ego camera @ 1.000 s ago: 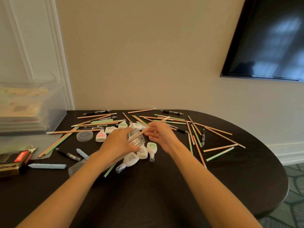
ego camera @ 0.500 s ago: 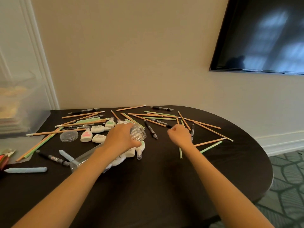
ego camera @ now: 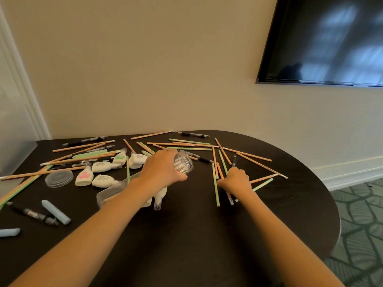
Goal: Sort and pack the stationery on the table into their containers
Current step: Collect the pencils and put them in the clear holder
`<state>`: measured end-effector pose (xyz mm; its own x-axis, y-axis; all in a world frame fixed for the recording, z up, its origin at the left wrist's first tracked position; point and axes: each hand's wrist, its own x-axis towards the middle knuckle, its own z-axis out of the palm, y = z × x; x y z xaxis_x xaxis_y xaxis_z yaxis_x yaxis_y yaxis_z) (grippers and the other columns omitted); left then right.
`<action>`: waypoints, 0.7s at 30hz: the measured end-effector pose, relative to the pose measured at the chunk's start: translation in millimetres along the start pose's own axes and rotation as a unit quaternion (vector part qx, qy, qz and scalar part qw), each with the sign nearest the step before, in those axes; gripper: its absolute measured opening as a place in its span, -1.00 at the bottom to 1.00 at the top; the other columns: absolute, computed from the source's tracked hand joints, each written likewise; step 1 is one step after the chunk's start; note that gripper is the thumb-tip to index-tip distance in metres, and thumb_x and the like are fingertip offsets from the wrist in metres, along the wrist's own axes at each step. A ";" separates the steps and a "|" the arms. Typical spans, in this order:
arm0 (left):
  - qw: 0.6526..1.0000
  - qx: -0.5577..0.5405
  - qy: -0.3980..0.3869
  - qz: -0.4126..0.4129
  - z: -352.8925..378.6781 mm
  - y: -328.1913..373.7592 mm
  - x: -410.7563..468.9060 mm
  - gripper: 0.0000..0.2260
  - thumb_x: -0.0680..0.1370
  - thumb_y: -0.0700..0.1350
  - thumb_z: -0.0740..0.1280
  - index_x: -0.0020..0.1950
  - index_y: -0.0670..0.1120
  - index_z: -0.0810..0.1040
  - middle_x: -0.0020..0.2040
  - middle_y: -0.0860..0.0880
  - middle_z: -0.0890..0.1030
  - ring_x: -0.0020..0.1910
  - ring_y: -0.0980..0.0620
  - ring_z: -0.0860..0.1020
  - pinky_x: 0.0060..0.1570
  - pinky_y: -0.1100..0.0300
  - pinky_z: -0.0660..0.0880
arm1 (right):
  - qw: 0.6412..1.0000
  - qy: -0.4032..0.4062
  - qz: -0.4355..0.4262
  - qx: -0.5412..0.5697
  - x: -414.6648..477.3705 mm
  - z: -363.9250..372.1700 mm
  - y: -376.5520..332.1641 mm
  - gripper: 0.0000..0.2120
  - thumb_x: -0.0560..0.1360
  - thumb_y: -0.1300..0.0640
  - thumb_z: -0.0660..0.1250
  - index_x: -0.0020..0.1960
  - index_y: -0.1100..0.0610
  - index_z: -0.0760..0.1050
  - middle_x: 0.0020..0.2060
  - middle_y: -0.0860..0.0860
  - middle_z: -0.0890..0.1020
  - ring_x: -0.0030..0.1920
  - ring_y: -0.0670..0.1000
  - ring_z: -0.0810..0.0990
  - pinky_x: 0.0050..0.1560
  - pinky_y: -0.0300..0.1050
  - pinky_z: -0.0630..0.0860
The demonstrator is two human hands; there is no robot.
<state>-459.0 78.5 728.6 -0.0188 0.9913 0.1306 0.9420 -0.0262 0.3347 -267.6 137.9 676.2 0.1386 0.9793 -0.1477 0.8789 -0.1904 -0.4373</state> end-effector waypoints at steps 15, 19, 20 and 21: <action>0.999 0.046 -0.008 -0.006 4.9 -12.0 43.4 -0.38 0.40 0.13 0.43 0.37 -0.04 0.32 0.23 -0.04 0.49 0.19 -0.02 0.46 0.13 0.10 0.45 | 1.000 0.026 -0.012 -0.006 77.0 6.9 -25.6 -0.76 0.50 0.21 0.32 0.14 0.27 0.47 -0.08 0.11 0.54 -0.02 0.05 0.58 0.09 -0.10 0.55; 0.999 0.044 -0.008 -0.008 4.6 -14.7 43.5 -0.37 0.40 0.12 0.43 0.38 -0.04 0.31 0.25 -0.04 0.48 0.21 -0.02 0.45 0.16 0.09 0.46 | 1.000 0.013 -0.006 0.017 78.0 2.2 -24.8 -0.72 0.48 0.16 0.36 0.13 0.29 0.47 -0.08 0.13 0.56 -0.12 0.04 0.57 -0.01 -0.15 0.56; 0.999 0.044 -0.007 -0.008 3.9 -15.2 43.1 -0.37 0.40 0.12 0.43 0.39 -0.04 0.30 0.26 -0.04 0.48 0.22 -0.02 0.45 0.17 0.09 0.45 | 0.999 0.017 -0.009 0.026 75.6 -0.4 -26.0 -0.71 0.49 0.15 0.35 0.14 0.30 0.46 -0.07 0.14 0.57 -0.12 0.04 0.57 -0.07 -0.16 0.55; 0.999 0.043 -0.005 -0.009 2.9 -15.6 42.4 -0.37 0.41 0.12 0.43 0.39 -0.04 0.30 0.26 -0.05 0.47 0.22 -0.02 0.44 0.17 0.09 0.45 | 0.999 0.025 -0.019 0.035 73.0 -3.5 -28.3 -0.71 0.51 0.14 0.32 0.14 0.30 0.45 -0.08 0.14 0.56 -0.14 0.03 0.56 -0.15 -0.18 0.53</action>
<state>-473.5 121.3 726.2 -0.0321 0.9928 0.1155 0.9671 0.0016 0.2546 -280.7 215.0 680.8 0.1297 0.9878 -0.0864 0.8501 -0.1556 -0.5031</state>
